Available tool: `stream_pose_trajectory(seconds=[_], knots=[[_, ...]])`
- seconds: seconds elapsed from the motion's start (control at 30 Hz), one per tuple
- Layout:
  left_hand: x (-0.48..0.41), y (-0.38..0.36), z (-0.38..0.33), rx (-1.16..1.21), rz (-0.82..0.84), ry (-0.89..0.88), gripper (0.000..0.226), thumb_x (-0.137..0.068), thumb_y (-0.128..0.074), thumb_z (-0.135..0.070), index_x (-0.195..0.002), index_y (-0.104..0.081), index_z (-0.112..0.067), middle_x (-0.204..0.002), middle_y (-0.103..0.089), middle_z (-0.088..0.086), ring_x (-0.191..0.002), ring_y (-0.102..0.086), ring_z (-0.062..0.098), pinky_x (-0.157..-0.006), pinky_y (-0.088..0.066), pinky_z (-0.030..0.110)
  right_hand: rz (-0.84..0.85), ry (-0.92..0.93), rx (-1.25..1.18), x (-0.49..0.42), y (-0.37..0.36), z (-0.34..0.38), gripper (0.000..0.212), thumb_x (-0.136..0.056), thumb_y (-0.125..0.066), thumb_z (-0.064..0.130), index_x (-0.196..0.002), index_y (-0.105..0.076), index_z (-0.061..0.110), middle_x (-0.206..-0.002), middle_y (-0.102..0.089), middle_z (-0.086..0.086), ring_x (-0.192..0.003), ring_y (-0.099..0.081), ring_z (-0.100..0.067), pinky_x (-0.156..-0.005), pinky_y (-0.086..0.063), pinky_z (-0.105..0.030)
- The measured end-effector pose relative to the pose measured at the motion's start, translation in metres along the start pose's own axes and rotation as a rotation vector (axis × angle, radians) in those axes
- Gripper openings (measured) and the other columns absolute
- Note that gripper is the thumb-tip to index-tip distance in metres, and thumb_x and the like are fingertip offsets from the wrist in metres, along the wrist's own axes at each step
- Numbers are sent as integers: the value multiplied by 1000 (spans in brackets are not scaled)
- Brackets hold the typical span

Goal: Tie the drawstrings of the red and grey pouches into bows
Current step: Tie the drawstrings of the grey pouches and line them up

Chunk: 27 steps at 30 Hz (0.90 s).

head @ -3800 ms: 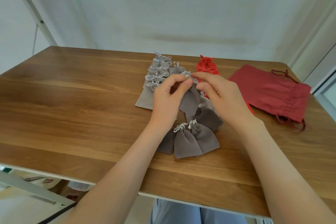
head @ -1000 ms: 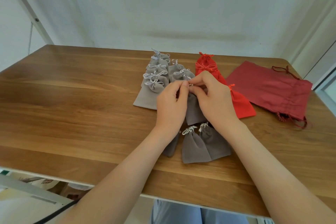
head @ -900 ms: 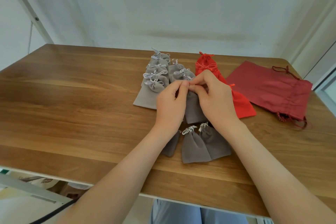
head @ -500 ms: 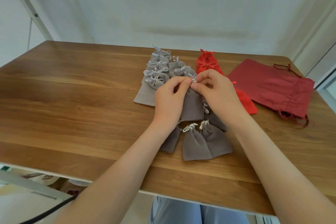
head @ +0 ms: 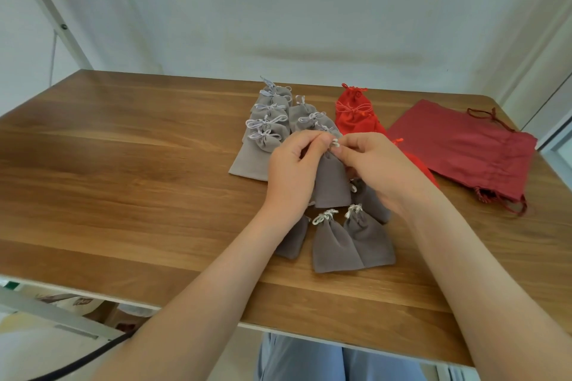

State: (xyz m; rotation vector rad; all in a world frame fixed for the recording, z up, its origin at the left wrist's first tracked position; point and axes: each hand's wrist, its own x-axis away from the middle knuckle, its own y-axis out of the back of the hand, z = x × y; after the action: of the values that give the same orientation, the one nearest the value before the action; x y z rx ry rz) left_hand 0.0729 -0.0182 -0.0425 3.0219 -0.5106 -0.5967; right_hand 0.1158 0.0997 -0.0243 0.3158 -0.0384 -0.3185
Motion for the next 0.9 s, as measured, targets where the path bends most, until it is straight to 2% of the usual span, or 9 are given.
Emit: stream_pose_trajectory(seconds=[0.17, 0.2, 0.3, 0.43, 0.53, 0.63, 0.7, 0.77, 0.9], knots=[[-4, 4, -6, 300, 105, 142, 34, -92, -56, -9, -73, -75, -31, -79, -70, -10, -85, -61, 7, -83, -47, 25, 46, 8, -37, 0, 2, 1, 23, -98, -51, 21, -95, -68, 6, -88, -60, -31, -75, -47, -22, -66, -37, -35], [-5, 4, -6, 363, 126, 190, 31, -91, -57, -9, -74, -75, -27, -77, -69, -9, -80, -60, 6, -79, -46, 22, 53, 11, -50, 1, 4, 2, 23, -98, -51, 20, -96, -68, 5, -86, -61, -30, -72, -48, -22, -63, -37, -33], [-9, 9, -8, 471, 207, 327, 19, -90, -56, -11, -77, -70, -16, -68, -63, -9, -61, -48, 2, -62, -39, 13, 110, 5, -122, 3, 7, 4, 23, -98, -48, 15, -96, -66, 2, -75, -68, -7, -63, -58, -10, -61, -40, -26], [-12, 15, -6, 429, 290, 360, 23, -85, -59, -15, -69, -75, -21, -67, -62, -10, -59, -46, 1, -63, -33, 18, 184, -19, -214, 6, 11, 4, 26, -98, -46, 14, -94, -66, -2, -79, -71, -8, -73, -67, -13, -75, -48, -30], [-13, 19, -10, 358, 332, 309, 24, -85, -61, -11, -68, -75, -22, -72, -68, -10, -64, -52, 0, -65, -39, 15, 146, -21, -196, 5, 10, 2, 28, -98, -47, 15, -95, -67, -4, -94, -67, -28, -82, -57, -28, -78, -42, -41], [-16, 25, -11, 300, 357, 289, 32, -86, -60, -2, -65, -75, -22, -72, -69, -8, -68, -58, -1, -66, -43, 12, 120, -12, -150, 5, 9, 2, 27, -97, -48, 15, -97, -68, -3, -107, -61, -37, -90, -52, -27, -83, -38, -40], [-17, 28, -10, 249, 360, 300, 29, -84, -63, -1, -66, -74, -22, -76, -70, -4, -77, -60, 4, -74, -45, 16, 112, -19, -89, 4, 9, 0, 26, -97, -50, 15, -100, -67, -6, -97, -63, -33, -86, -51, -23, -77, -39, -35], [-18, 29, -8, 192, 344, 301, 24, -82, -66, 1, -70, -72, -19, -81, -71, 0, -83, -62, 10, -79, -48, 20, 99, -24, -29, 3, 9, -1, 25, -97, -52, 16, -98, -67, -4, -84, -62, -19, -78, -48, -20, -66, -38, -28], [-17, 28, -5, 36, 341, 254, 17, -82, -66, 2, -72, -66, -13, -81, -71, 2, -77, -62, 8, -77, -50, 20, 69, -11, 118, 1, 8, -2, 22, -96, -53, 18, -89, -70, 6, -61, -51, -2, -53, -42, -2, -51, -33, -18]])
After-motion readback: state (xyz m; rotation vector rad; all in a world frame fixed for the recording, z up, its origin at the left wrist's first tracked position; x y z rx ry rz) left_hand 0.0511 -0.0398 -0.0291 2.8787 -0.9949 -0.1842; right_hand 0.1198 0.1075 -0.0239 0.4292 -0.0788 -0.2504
